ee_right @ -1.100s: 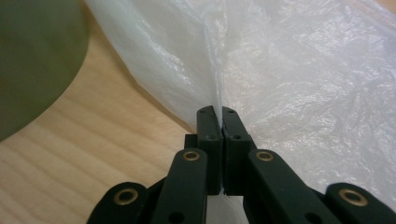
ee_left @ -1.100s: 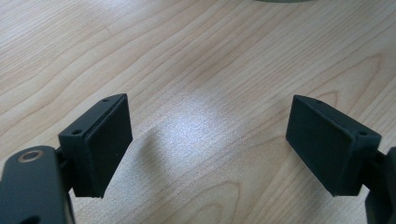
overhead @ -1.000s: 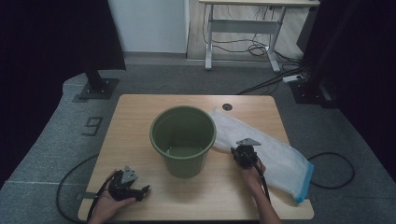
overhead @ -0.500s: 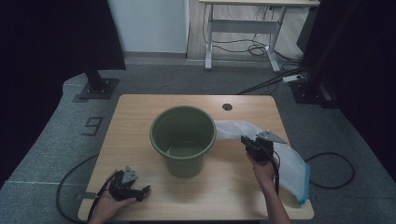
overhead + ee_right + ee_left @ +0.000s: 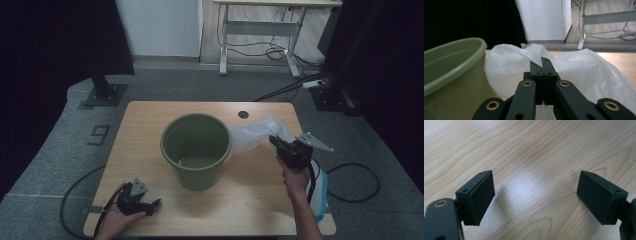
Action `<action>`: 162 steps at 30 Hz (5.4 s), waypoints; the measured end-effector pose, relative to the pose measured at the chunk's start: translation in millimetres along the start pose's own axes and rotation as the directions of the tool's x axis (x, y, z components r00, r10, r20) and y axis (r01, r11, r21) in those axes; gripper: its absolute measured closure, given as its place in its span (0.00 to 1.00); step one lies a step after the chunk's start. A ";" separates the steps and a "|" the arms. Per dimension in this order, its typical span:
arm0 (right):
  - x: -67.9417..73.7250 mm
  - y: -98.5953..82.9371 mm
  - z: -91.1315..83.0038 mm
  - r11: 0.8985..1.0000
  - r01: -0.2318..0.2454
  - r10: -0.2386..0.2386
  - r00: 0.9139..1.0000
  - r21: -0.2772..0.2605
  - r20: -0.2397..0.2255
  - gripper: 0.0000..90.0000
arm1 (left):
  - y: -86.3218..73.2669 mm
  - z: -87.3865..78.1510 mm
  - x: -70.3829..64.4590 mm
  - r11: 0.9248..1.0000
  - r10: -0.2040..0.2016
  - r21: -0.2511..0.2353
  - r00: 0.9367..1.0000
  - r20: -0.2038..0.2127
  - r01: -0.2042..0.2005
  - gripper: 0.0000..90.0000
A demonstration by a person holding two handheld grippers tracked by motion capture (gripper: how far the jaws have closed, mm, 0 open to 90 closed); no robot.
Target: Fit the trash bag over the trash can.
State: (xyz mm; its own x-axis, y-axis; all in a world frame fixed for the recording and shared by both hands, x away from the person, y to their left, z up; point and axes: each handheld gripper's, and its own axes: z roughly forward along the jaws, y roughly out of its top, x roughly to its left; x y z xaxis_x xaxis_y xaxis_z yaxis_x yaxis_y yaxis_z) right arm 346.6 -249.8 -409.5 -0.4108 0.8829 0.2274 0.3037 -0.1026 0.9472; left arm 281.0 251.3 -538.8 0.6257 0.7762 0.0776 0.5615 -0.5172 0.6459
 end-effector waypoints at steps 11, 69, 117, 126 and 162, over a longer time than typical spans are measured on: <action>11.3 27.3 -17.7 0.997 0.024 -0.024 1.000 -0.068 -0.002 0.99 | -0.3 0.6 0.2 1.000 -0.010 -0.003 1.000 0.006 0.010 0.16; 94.6 127.1 -37.4 0.944 0.109 -0.140 0.987 -0.312 -0.080 0.99 | -0.4 2.1 -0.4 1.000 -0.024 -0.004 0.999 0.045 0.024 0.16; 149.1 148.6 -1.2 0.930 0.200 -0.237 0.968 -0.308 -0.085 0.99 | -2.0 3.0 2.8 0.999 -0.053 -0.001 0.996 0.073 0.053 0.16; 143.2 127.2 5.6 0.939 0.212 -0.240 0.968 -0.270 -0.074 0.99 | -2.1 3.0 2.8 0.999 -0.053 -0.001 0.996 0.073 0.053 0.16; 133.6 14.5 34.6 0.972 0.215 -0.227 0.963 -0.094 -0.146 0.98 | -1.4 0.5 3.5 0.998 -0.068 -0.004 0.996 0.051 0.069 0.16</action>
State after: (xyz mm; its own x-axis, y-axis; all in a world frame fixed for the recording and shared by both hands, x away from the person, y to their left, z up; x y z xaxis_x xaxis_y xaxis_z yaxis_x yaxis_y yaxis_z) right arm 326.0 -117.5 -373.2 -0.5898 0.8067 0.0370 0.1263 0.0469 0.9909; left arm 282.7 254.5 -539.9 0.6127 0.7903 -0.0055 0.6009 -0.4613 0.6528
